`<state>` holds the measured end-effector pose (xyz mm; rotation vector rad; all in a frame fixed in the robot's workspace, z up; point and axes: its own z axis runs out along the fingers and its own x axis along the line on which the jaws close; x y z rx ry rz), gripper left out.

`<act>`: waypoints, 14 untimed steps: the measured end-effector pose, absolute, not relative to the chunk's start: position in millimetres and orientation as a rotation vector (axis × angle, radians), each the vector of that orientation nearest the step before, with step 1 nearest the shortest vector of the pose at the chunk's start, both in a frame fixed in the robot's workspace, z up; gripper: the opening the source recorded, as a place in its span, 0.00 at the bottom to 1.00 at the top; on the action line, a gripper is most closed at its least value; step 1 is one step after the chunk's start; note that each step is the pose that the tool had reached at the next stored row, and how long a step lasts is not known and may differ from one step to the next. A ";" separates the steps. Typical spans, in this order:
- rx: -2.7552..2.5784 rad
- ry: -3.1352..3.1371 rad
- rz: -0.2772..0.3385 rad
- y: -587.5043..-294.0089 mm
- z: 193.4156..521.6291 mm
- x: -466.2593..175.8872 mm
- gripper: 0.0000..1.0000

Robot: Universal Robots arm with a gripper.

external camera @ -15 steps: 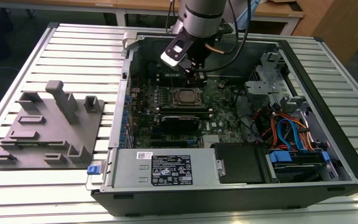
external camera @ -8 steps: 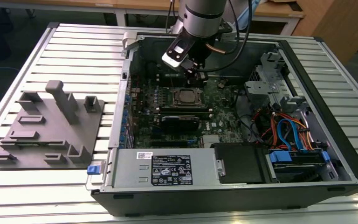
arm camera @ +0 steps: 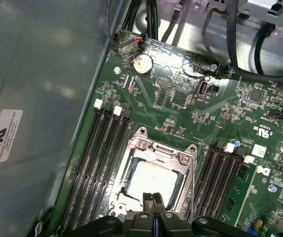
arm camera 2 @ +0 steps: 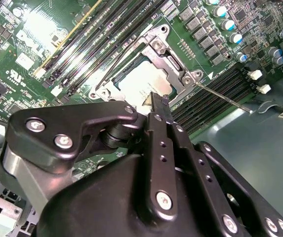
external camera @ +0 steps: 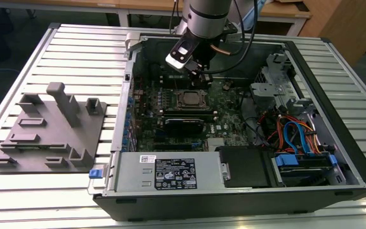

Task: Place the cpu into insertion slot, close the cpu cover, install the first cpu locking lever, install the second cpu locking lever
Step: 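Install the first cpu locking lever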

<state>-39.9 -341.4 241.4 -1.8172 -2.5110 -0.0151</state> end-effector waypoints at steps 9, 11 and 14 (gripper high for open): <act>-1.772 -2.543 -0.014 -341.4 241.4 -39.9 0.10; -1.753 -2.556 -0.013 -341.4 241.4 -39.9 0.10; -1.721 -2.578 -0.013 -341.4 241.4 -39.9 0.10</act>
